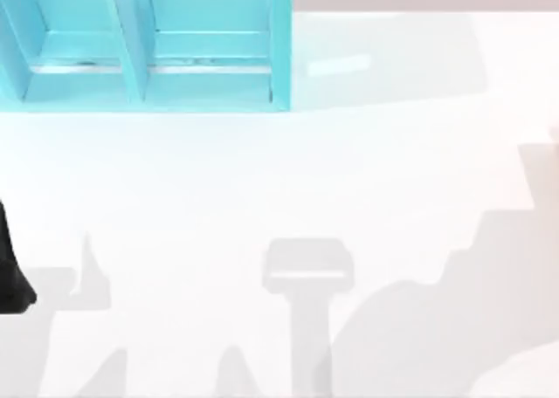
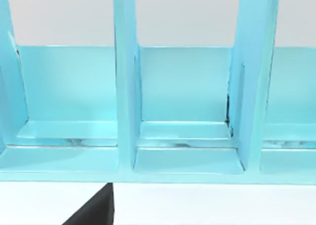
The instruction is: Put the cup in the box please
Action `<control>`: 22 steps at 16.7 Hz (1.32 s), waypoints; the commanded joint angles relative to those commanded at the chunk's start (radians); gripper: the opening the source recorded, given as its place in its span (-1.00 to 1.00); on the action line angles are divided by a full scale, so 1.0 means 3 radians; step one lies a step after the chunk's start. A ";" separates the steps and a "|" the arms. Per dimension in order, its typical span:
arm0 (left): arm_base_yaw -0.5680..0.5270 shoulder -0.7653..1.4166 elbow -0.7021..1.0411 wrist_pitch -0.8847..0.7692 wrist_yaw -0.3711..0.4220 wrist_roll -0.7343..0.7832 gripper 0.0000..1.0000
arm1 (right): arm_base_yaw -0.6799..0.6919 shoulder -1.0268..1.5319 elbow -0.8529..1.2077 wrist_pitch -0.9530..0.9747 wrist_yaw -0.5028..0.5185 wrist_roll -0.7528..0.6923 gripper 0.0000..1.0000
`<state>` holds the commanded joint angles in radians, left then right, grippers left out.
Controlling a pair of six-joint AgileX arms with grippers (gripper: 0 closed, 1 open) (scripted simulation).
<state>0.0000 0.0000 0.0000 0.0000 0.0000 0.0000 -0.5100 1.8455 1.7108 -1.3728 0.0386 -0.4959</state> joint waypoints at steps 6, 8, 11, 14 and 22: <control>0.0000 0.0000 0.0000 0.0000 0.0000 0.0000 1.00 | 0.0029 0.0000 -0.0213 0.0224 0.0003 0.0022 -1.00; 0.0000 0.0000 0.0000 0.0000 0.0000 0.0000 1.00 | 0.0038 -0.0004 -0.0367 0.0375 0.0003 0.0035 -1.00; 0.0000 0.0000 0.0000 0.0000 0.0000 0.0000 1.00 | 0.0052 -0.0006 -0.0580 0.0581 0.0004 0.0049 -1.00; 0.0000 0.0000 0.0000 0.0000 0.0000 0.0000 1.00 | 0.0066 -0.0001 -0.0829 0.0827 0.0004 0.0065 -1.00; 0.0000 0.0000 0.0000 0.0000 0.0000 0.0000 1.00 | 0.0067 0.0001 -0.0853 0.0851 0.0004 0.0067 -0.40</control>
<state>0.0000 0.0000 0.0000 0.0000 0.0000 0.0000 -0.4898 1.8458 1.4550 -1.1174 0.0398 -0.4758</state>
